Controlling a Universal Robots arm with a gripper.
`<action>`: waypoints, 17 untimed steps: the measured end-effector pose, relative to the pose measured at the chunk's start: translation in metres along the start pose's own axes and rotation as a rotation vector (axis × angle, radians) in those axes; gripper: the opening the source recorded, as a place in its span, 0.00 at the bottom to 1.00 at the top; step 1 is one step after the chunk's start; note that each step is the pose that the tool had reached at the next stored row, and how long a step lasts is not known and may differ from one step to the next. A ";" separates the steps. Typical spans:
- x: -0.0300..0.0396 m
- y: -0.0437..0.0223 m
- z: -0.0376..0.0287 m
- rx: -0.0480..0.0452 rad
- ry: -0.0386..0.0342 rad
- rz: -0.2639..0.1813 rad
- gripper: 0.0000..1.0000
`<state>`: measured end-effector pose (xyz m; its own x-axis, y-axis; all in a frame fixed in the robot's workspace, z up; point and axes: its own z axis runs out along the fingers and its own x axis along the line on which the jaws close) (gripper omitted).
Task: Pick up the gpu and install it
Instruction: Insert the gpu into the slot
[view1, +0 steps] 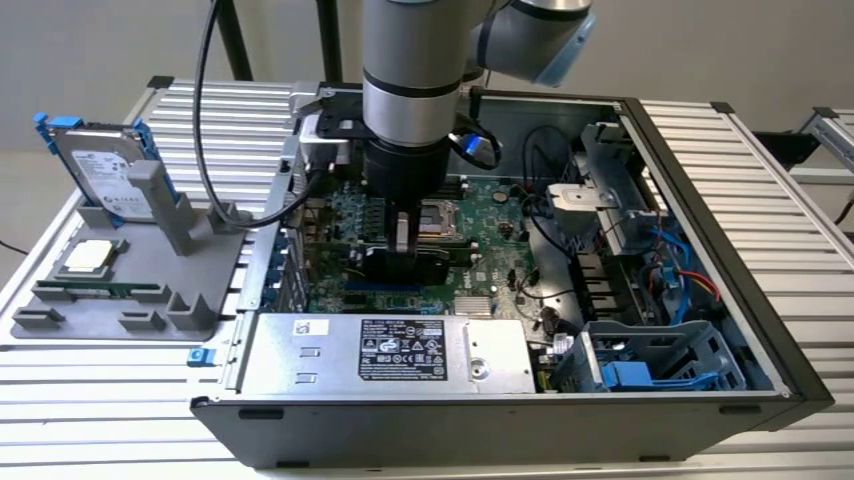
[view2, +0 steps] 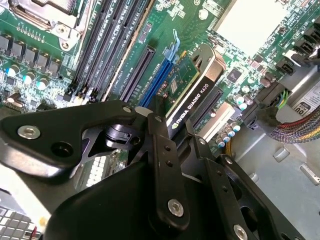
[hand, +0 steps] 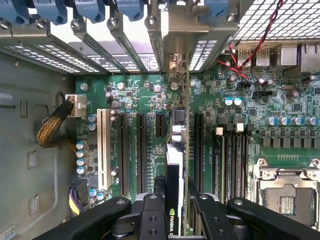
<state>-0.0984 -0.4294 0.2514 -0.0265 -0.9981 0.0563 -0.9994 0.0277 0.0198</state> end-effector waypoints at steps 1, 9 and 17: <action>0.0000 0.0000 0.0000 0.0000 0.0000 0.000 0.00; 0.0001 0.0001 -0.0030 0.0005 -0.0001 -0.007 0.00; 0.0002 0.0001 -0.0060 0.0012 0.0003 -0.019 0.00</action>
<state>-0.0984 -0.4293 0.2574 -0.0077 -0.9984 0.0562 -0.9998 0.0088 0.0197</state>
